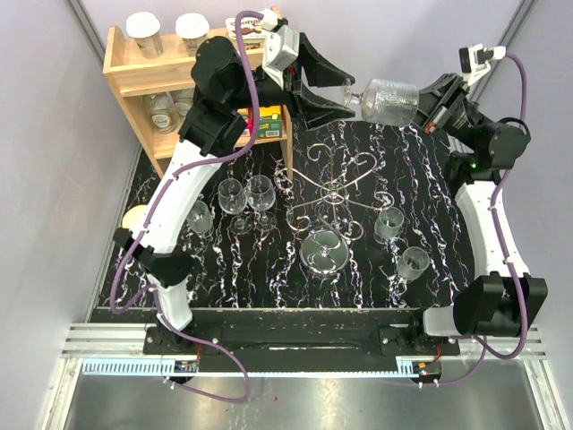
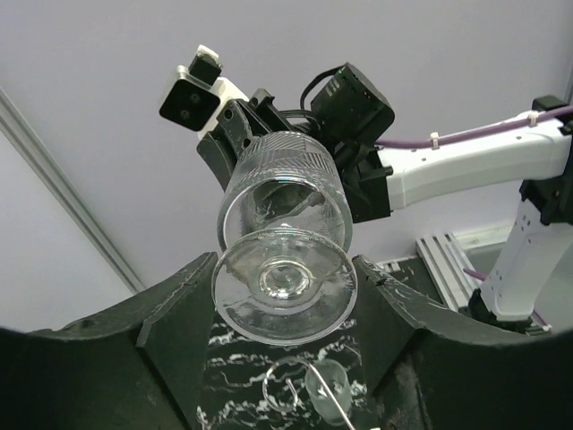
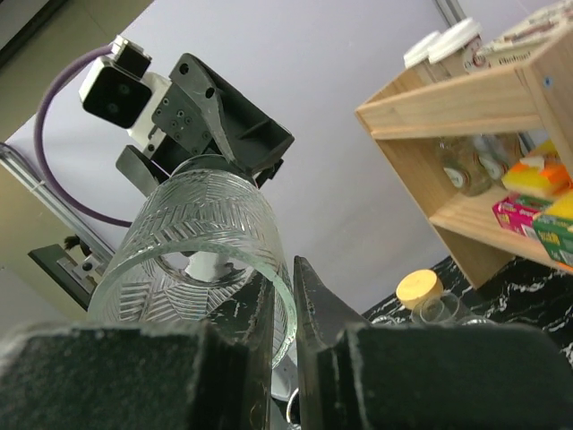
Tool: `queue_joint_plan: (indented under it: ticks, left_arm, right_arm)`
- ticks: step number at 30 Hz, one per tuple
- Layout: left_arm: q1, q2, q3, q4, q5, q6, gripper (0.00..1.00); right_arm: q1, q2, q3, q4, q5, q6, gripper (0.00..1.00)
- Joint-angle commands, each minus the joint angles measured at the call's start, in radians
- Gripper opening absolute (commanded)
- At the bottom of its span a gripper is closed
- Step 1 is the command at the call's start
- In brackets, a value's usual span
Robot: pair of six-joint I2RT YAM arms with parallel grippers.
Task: Place the wine glass upside down on the wine glass rack
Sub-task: Adjust the wine glass.
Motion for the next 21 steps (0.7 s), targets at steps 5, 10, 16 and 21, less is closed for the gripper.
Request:
queue_joint_plan:
  ticks: [5,10,16,21]
  left_arm:
    - [-0.013,-0.114,-0.184,-0.118,0.028,0.136,0.0]
    - [-0.031,-0.166,-0.266,-0.192,-0.001,0.208,0.0]
    - [-0.04,-0.189,-0.275,-0.204,-0.03,0.201,0.0]
    - [-0.043,-0.203,-0.28,-0.215,-0.049,0.196,0.0]
  right_arm:
    - [0.018,-0.099,-0.195,0.107,-0.049,-0.057,0.0]
    - [0.029,-0.126,-0.314,0.148,-0.059,-0.08,0.01]
    - [0.071,-0.129,-0.415,0.242,-0.025,-0.073,0.11]
    - [0.093,-0.126,-0.436,0.246,-0.022,-0.073,0.26]
